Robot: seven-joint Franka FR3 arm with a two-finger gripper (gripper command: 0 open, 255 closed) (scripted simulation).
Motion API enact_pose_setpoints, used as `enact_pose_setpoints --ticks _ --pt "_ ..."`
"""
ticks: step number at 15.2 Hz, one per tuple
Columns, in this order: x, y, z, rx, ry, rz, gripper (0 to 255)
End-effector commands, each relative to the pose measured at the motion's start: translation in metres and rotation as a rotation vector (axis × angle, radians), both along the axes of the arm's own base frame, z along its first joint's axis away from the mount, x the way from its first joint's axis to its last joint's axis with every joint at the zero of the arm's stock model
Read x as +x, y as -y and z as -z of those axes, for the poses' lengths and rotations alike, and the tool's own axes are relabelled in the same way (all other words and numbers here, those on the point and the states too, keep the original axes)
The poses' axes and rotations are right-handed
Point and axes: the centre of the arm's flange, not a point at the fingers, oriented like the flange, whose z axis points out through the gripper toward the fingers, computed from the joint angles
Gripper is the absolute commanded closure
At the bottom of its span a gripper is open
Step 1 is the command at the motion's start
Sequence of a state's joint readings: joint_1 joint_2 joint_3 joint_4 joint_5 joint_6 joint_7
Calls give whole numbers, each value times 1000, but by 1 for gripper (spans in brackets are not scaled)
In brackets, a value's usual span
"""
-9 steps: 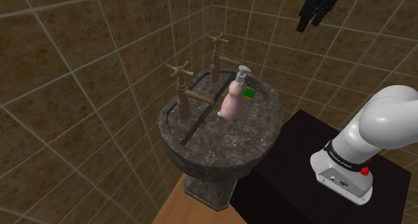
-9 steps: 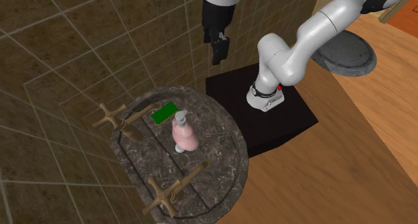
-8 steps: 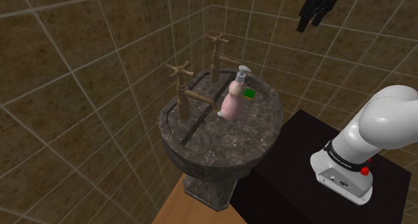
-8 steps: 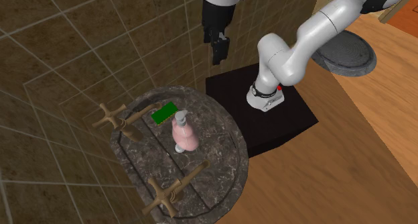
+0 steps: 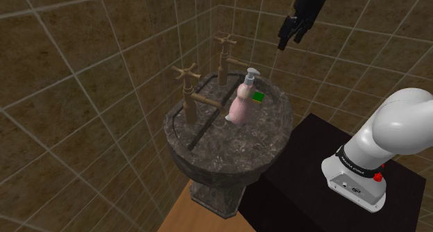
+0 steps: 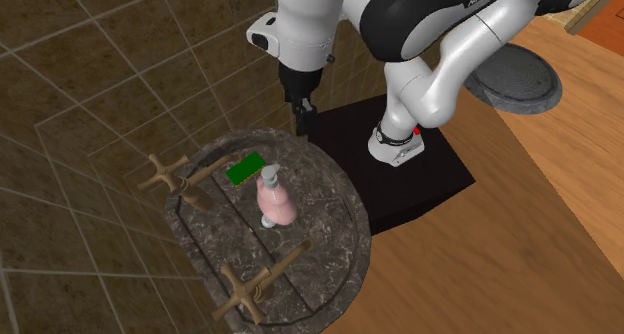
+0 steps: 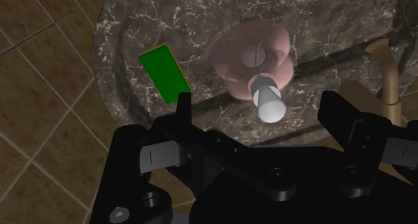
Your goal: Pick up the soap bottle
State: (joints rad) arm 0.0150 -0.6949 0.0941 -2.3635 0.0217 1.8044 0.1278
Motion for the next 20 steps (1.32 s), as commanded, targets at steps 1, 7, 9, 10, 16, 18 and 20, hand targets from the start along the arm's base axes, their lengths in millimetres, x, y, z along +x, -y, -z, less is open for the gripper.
enact_pose_setpoints --ticks 1,7,9,10,16,18,20 --pt "13 -9 20 -4 10 -4 0" --pt "60 -38 76 -15 31 -18 0" --pt "75 -48 94 -19 38 -23 0" --pt "81 -51 101 -20 41 -24 0" --pt "81 -51 133 -20 41 -24 0" --pt "81 -51 141 -20 41 -24 0" --pt "82 -52 141 -20 41 -24 255"
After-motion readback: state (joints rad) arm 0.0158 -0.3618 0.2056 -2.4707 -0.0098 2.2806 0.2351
